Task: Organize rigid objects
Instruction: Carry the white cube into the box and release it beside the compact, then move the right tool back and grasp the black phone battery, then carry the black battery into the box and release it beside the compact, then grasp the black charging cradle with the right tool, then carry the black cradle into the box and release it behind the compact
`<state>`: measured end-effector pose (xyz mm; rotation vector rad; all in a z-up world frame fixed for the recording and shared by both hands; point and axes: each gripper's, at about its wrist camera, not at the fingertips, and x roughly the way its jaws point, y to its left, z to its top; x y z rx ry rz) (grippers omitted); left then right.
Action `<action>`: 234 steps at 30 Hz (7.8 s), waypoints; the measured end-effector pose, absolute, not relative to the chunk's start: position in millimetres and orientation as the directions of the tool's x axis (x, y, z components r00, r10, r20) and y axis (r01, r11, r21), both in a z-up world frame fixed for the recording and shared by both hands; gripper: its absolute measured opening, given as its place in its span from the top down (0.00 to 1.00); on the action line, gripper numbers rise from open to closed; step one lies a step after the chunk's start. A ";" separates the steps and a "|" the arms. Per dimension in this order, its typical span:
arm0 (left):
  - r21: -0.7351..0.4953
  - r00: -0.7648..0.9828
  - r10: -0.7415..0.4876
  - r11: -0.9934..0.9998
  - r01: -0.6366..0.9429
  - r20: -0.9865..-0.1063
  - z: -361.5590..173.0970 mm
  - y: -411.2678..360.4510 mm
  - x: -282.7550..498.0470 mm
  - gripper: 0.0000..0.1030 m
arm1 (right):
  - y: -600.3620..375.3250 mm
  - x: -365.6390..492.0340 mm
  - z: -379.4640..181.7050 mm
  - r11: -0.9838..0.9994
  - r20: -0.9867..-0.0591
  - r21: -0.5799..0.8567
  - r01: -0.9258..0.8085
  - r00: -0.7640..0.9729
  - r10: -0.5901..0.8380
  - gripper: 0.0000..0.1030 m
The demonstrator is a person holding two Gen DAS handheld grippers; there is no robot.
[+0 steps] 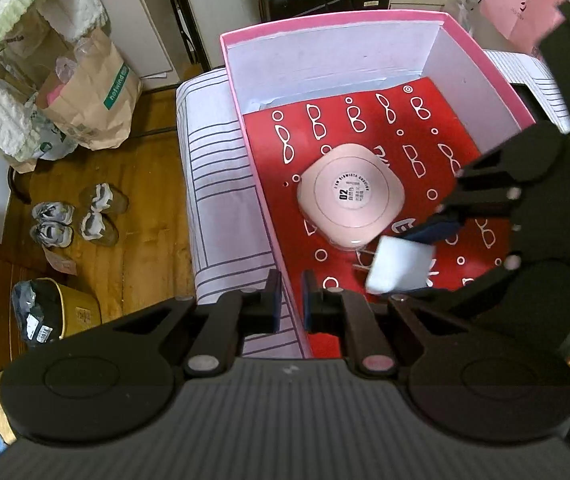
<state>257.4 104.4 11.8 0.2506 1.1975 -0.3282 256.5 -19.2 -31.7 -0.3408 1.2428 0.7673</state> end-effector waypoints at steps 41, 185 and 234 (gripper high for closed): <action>-0.035 0.365 -0.186 0.922 0.385 -0.912 10.2 121.6 257.3 0.90 | -189.0 93.2 -80.9 0.955 -0.726 0.075 -0.286 0.641 0.249 0.31; -0.098 0.343 -0.266 0.895 0.436 -0.901 10.6 136.0 253.4 0.86 | -255.7 246.0 -51.0 0.997 -0.769 0.071 -0.016 0.636 0.065 0.35; -0.036 0.410 -0.222 0.909 0.414 -0.884 11.7 129.0 235.4 0.88 | -81.4 278.9 7.8 0.884 -0.755 0.086 -0.459 0.549 0.358 0.34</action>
